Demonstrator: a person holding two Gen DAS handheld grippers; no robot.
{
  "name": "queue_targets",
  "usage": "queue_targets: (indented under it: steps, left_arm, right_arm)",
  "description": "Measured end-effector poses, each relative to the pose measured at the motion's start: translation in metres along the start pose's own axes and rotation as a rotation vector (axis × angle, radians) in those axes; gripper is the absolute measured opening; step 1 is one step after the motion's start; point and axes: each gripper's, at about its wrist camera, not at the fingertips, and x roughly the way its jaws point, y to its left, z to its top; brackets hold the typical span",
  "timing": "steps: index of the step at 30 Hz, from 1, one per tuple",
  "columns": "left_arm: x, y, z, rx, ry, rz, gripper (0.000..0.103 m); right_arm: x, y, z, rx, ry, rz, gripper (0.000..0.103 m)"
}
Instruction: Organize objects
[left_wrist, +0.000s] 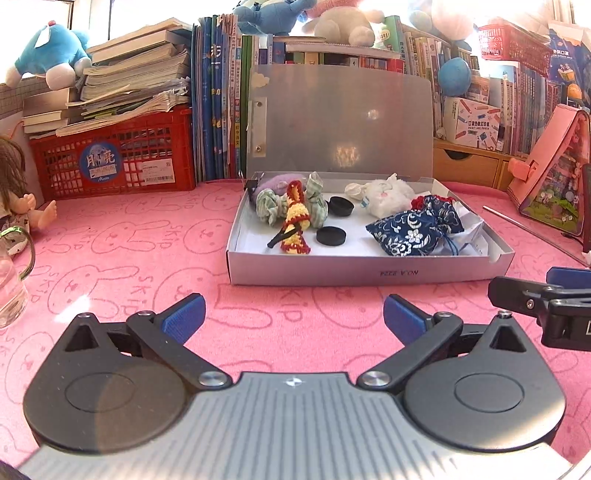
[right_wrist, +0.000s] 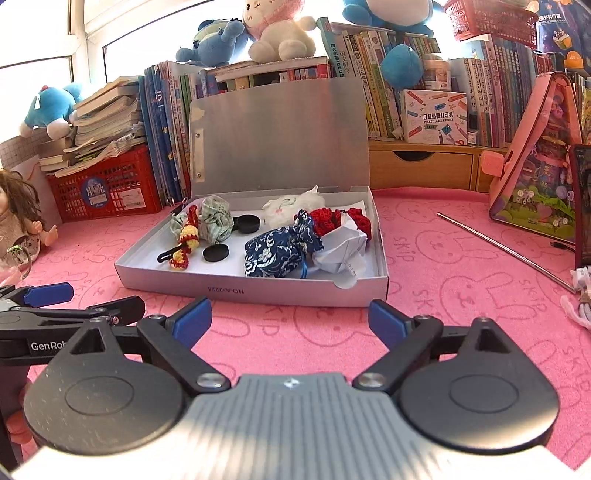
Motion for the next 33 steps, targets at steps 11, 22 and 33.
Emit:
queue_targets:
  steps: [11,22,33]
  left_arm:
    - [-0.005,0.003,-0.036,-0.01,0.097,-0.009,0.103]
    - [0.001,0.001,-0.036,0.0,0.124,0.005,0.103]
    - [0.002,0.001,-0.036,0.003,0.127,0.009,0.103]
  right_arm:
    - [-0.006,-0.001,-0.037,-0.034,0.065,-0.071,0.096]
    - [0.003,-0.001,-0.043,-0.041,0.127,-0.103,0.097]
    - [0.006,-0.003,-0.043,-0.035,0.14,-0.113,0.103]
